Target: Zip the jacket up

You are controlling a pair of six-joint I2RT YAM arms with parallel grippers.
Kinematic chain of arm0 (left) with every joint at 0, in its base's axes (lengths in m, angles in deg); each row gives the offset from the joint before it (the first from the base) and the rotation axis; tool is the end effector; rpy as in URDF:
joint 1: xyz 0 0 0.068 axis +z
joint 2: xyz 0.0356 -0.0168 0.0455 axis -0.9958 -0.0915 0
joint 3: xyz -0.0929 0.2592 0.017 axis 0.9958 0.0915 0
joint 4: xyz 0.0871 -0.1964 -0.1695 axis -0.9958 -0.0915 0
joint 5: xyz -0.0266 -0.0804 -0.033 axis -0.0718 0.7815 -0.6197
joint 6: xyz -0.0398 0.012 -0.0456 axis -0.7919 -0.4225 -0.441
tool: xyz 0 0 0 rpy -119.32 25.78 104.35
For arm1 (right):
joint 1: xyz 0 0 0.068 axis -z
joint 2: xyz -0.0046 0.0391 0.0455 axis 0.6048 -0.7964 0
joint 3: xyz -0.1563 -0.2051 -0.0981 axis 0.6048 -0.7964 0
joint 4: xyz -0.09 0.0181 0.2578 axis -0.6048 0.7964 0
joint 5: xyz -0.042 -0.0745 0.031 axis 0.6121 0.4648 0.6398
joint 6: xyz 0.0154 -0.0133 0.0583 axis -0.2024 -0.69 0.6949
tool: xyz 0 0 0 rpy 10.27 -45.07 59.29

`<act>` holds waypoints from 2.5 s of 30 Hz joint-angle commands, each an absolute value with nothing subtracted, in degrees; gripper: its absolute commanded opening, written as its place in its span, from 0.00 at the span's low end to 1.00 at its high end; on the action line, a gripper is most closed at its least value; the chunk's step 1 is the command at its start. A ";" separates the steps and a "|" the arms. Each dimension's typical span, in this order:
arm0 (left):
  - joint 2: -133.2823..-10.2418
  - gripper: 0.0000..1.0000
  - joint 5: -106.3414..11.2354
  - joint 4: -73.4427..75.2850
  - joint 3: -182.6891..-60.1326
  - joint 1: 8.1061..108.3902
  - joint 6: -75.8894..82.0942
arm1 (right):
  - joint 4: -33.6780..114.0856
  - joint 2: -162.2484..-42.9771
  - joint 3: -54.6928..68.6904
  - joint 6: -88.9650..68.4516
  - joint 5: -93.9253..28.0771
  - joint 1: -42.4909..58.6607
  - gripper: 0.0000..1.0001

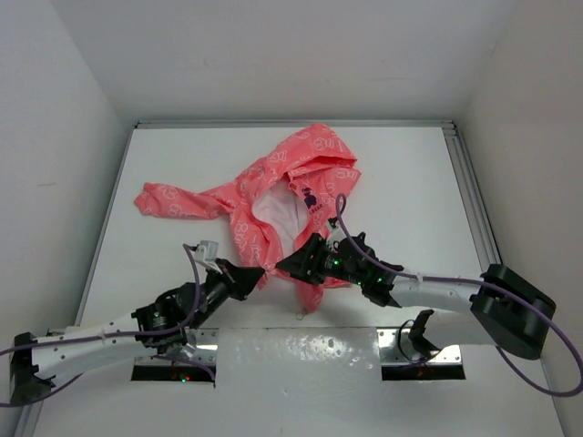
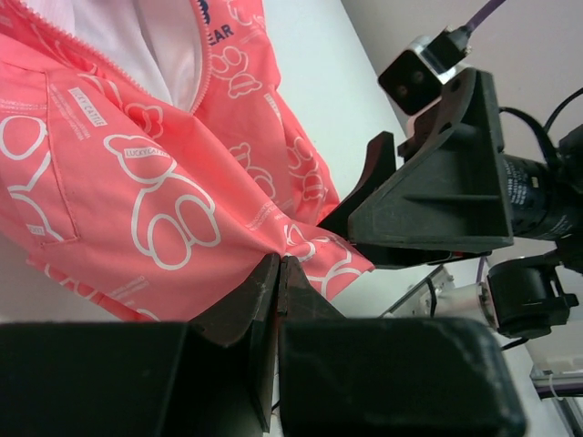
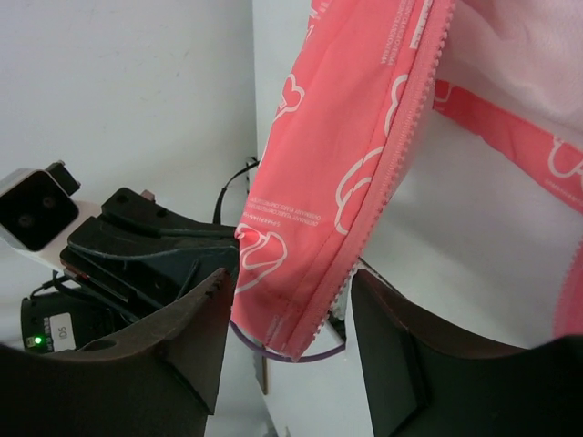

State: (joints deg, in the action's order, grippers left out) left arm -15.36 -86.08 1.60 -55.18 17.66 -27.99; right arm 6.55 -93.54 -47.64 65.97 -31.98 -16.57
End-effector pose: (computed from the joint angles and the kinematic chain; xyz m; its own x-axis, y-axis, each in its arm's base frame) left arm 0.0779 -0.1241 0.1803 -0.4595 -0.4166 -0.7844 0.3959 0.6945 -0.6008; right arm 0.1497 0.2136 0.1677 -0.8825 0.4635 -0.0796 0.0757 0.3071 0.9487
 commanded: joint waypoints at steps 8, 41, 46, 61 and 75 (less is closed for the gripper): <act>-12.61 0.00 -84.64 1.54 -54.96 17.34 -28.21 | -2.93 -94.74 -48.95 69.50 -31.70 -16.84 0.35; -29.40 0.44 -77.52 22.62 -53.99 17.42 -30.76 | -23.40 -100.55 -52.46 63.25 -33.37 -16.93 0.00; -30.63 0.39 -79.54 24.38 -54.52 17.42 -29.44 | -24.55 -100.99 -53.42 63.79 -33.81 -16.93 0.00; -31.77 0.35 -80.16 26.50 -54.34 17.42 -28.74 | -25.25 -101.60 -54.22 64.67 -33.55 -16.93 0.00; -35.90 0.40 -78.40 31.51 -55.22 18.30 -27.24 | -27.10 -102.39 -54.92 66.07 -34.07 -16.84 0.00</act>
State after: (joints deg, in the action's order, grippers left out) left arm -36.08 -78.75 26.61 -53.95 17.96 -28.80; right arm -21.62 -102.22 -54.68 65.65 -33.05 -16.57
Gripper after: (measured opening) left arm 0.410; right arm 0.012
